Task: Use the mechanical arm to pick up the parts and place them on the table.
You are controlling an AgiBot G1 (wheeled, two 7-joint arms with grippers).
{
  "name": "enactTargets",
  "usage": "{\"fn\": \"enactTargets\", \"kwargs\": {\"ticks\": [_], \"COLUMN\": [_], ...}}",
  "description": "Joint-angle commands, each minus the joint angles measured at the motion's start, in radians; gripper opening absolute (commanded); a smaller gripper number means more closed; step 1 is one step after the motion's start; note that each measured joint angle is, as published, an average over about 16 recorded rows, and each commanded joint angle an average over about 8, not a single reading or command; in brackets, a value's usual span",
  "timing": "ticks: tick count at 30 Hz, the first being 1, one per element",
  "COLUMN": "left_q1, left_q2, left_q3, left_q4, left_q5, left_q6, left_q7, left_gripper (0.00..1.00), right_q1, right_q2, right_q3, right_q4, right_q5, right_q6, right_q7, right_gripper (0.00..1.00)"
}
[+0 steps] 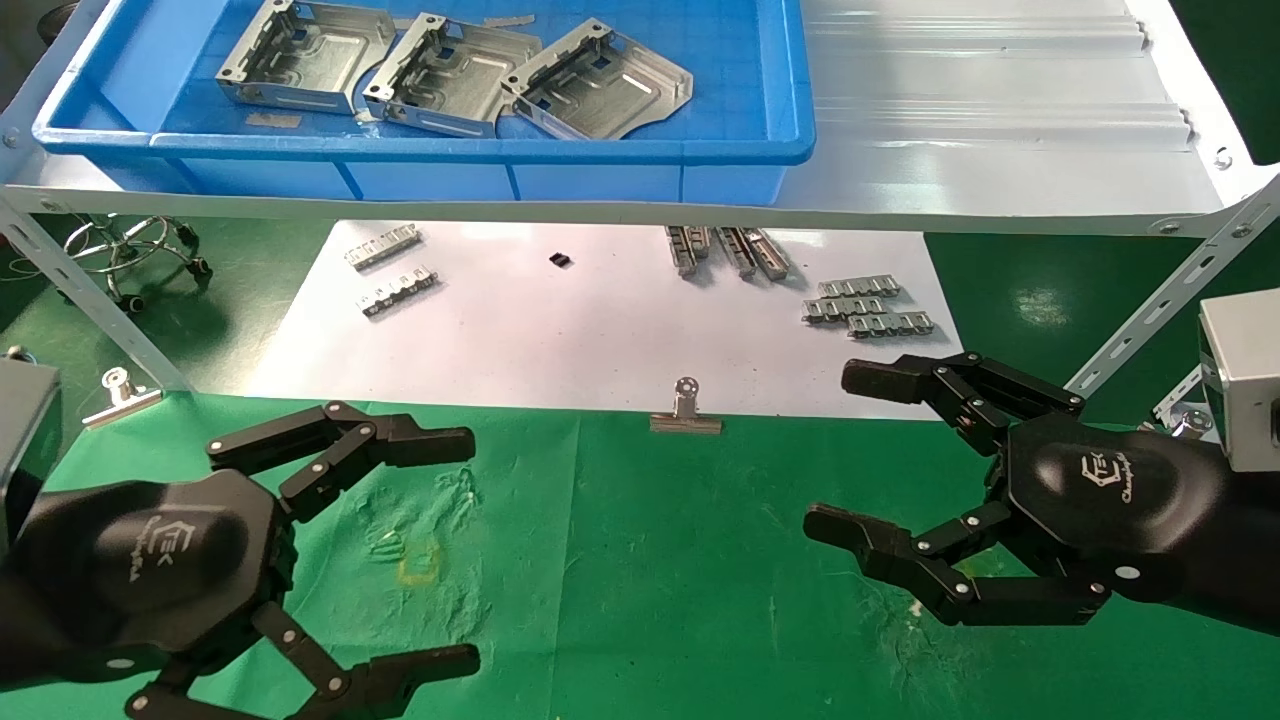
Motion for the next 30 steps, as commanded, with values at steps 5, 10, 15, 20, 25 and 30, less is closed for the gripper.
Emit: {"fn": "enactTargets", "kwargs": {"ticks": [5, 10, 15, 20, 25, 30], "left_q1": [0.0, 0.0, 0.0, 0.002, 0.004, -0.025], "left_q2": [0.0, 0.0, 0.0, 0.0, 0.016, 0.056], "left_q3": [0.0, 0.0, 0.0, 0.001, 0.002, 0.003], "left_q4": [0.0, 0.0, 0.0, 0.004, 0.026, 0.056], "left_q5": [0.0, 0.0, 0.0, 0.002, 0.019, 0.035], "left_q6": [0.0, 0.0, 0.0, -0.004, -0.037, -0.087], "left_q7": [0.0, 0.0, 0.0, 0.0, 0.008, 0.017], "left_gripper": [1.0, 1.0, 1.0, 1.0, 1.0, 1.0], "right_q1": [0.0, 0.0, 0.0, 0.0, 0.0, 0.0], "right_q2": [0.0, 0.0, 0.0, 0.0, 0.0, 0.0], "right_q3": [0.0, 0.0, 0.0, 0.0, 0.0, 0.0], "right_q4": [0.0, 0.0, 0.0, 0.0, 0.0, 0.0], "right_q5": [0.0, 0.0, 0.0, 0.0, 0.0, 0.0], "right_q6": [0.0, 0.0, 0.0, 0.0, 0.0, 0.0], "right_q7": [0.0, 0.0, 0.0, 0.0, 0.0, 0.0], "right_gripper": [1.0, 1.0, 0.57, 0.01, 0.0, 0.0]}}
